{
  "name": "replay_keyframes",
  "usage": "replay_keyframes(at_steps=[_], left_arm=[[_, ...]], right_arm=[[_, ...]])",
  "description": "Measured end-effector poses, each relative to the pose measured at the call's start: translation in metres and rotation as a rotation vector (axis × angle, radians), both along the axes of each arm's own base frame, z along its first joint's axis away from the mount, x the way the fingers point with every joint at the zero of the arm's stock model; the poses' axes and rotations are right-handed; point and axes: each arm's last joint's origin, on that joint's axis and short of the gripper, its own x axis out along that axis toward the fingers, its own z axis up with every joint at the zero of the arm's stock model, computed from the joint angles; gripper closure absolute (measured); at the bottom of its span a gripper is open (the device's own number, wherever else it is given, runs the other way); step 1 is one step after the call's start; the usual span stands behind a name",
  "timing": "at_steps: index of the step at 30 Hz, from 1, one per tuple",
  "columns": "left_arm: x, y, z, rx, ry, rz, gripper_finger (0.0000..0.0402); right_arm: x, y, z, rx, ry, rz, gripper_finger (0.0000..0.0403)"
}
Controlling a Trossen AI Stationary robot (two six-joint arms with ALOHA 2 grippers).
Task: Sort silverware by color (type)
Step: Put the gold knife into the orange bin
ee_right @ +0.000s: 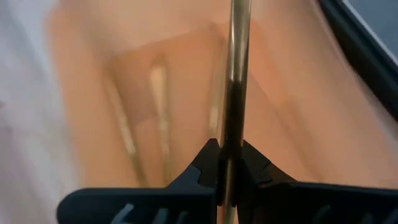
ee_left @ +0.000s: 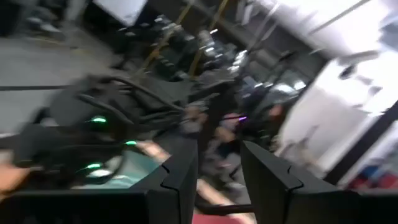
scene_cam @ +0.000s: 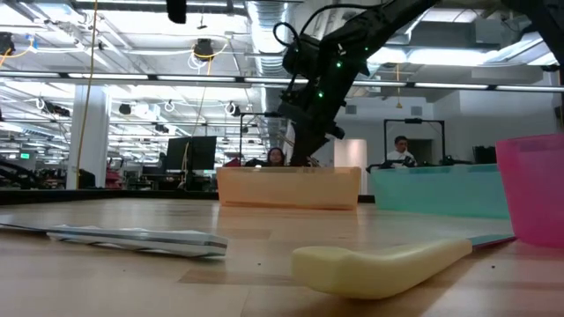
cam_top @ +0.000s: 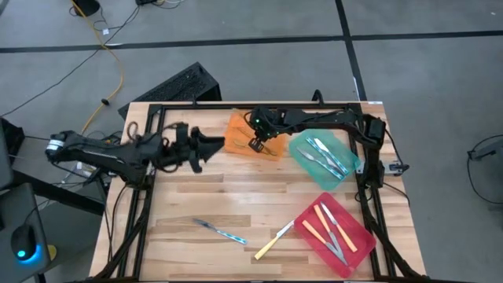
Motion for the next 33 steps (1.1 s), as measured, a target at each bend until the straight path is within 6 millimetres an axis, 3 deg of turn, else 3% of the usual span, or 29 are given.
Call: replay_keyframes(at_steps=[5, 10, 17, 25, 33], left_arm=[[-0.014, 0.022, 0.011, 0.005, 0.11, 0.096, 0.0299], [-0.022, 0.035, 0.008, 0.006, 0.168, 0.042, 0.0299], [-0.022, 0.037, 0.004, 0.064, 0.222, -0.003, 0.0299], [-0.021, 0.038, 0.007, 0.135, 0.208, 0.025, 0.03], [-0.023, 0.038, -0.036, 0.081, 0.0, 0.035, 0.03]], right_arm=[[-0.009, -0.01, -0.003, 0.009, 0.054, -0.039, 0.0374], [-0.008, -0.008, -0.011, 0.032, 0.091, -0.048, 0.0374], [-0.008, -0.004, -0.031, 0.061, 0.179, -0.036, 0.0374], [-0.001, -0.008, -0.043, 0.07, 0.165, -0.012, 0.0374], [-0.004, -0.012, -0.054, 0.09, 0.209, -0.017, 0.0374]])
